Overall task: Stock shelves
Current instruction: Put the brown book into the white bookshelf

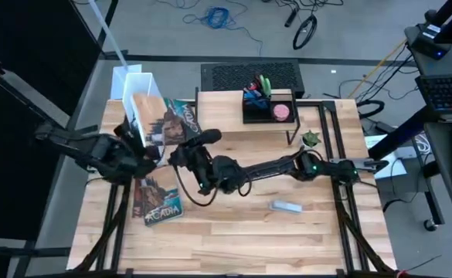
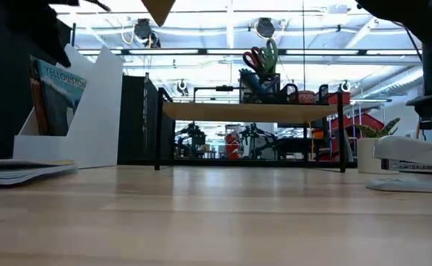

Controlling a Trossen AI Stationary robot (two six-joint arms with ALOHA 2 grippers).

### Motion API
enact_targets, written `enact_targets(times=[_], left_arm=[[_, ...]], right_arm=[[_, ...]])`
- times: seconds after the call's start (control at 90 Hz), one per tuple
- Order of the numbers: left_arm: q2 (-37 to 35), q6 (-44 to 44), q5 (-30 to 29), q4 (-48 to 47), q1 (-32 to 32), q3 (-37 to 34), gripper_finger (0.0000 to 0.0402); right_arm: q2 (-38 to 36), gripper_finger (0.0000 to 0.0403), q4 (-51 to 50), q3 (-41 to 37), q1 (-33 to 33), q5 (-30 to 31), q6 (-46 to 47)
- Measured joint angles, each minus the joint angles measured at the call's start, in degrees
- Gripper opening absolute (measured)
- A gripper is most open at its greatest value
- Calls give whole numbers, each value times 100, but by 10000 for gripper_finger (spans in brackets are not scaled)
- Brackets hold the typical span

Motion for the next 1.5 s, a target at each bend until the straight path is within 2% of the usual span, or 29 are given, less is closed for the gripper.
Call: enact_targets(times=[0.144, 0.378, 0.556, 0.611, 1.011, 1.189, 1.344, 1.5], left_arm=[[260, 706, 89, 94, 751, 0, 1], [340, 2412, 531, 1401, 1582, -345, 0], [341, 2622, 593, 1681, 2029, -881, 0], [357, 2831, 900, 1882, 2137, -894, 0], [682, 3699, 1434, 3470, 2454, -877, 0], [981, 4000, 1467, 4034, 2530, -875, 0], [1029, 3994, 1470, 4069, 2509, -869, 0], [683, 3678, 1557, 3507, 2259, -587, 0]], right_arm=[[0, 4, -422, 0, -103, 0, 18], [0, 4, -520, -2, -131, -3, -38], [0, 4, -540, -2, -126, -6, -88], [0, 4, -542, -2, -126, -17, -88], [0, 4, -535, -2, -43, -43, -90], [0, 4, -494, -2, 53, -47, -89], [4, 4, -277, -2, 98, -46, -151], [-43, 4, 169, -2, 127, -71, -284]])
